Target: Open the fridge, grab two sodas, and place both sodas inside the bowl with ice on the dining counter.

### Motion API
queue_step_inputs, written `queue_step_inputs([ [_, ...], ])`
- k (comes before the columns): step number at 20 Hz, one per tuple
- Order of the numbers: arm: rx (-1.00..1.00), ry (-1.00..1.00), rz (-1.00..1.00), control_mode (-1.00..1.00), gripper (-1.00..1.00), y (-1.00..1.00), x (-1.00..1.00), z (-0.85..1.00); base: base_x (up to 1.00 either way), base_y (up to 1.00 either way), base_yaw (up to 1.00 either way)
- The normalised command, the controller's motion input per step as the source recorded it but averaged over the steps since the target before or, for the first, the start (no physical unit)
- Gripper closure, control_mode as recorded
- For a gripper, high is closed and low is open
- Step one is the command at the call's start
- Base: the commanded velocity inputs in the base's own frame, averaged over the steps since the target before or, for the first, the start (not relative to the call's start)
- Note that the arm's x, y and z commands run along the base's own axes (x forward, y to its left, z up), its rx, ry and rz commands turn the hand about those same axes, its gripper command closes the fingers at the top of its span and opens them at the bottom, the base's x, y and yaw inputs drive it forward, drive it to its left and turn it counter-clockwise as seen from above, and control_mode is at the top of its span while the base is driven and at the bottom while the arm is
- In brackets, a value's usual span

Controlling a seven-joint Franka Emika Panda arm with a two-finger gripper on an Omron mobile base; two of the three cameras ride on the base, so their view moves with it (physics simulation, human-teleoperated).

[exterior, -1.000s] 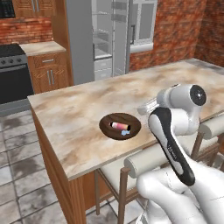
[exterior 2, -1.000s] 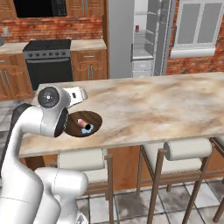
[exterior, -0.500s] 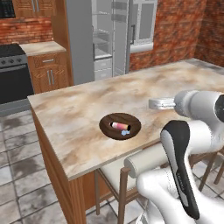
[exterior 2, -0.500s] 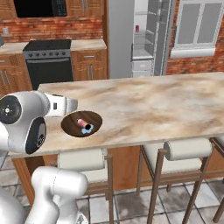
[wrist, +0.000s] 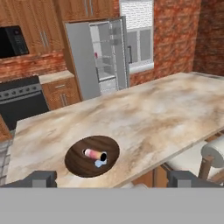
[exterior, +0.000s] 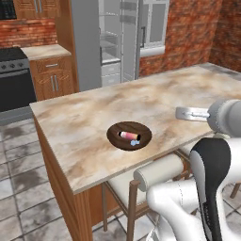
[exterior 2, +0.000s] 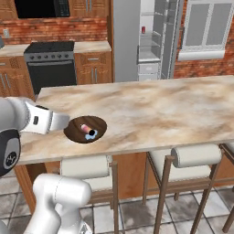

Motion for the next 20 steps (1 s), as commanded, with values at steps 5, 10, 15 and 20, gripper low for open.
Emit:
queue_step_inputs([
  [5,-0.05,0.01,0.00,-1.00,-1.00,0.02,0.00,-0.09,0.00,0.00,0.00],
  [10,-0.02,0.00,0.00,1.00,-1.00,0.14,-0.12,-0.16,-0.10,0.26,0.00],
  [15,0.00,0.00,0.00,1.00,-1.00,0.00,0.00,0.00,-0.19,0.97,0.00],
  [20,0.00,0.00,0.00,1.00,-1.00,0.00,0.00,0.00,-0.01,1.00,0.00],
])
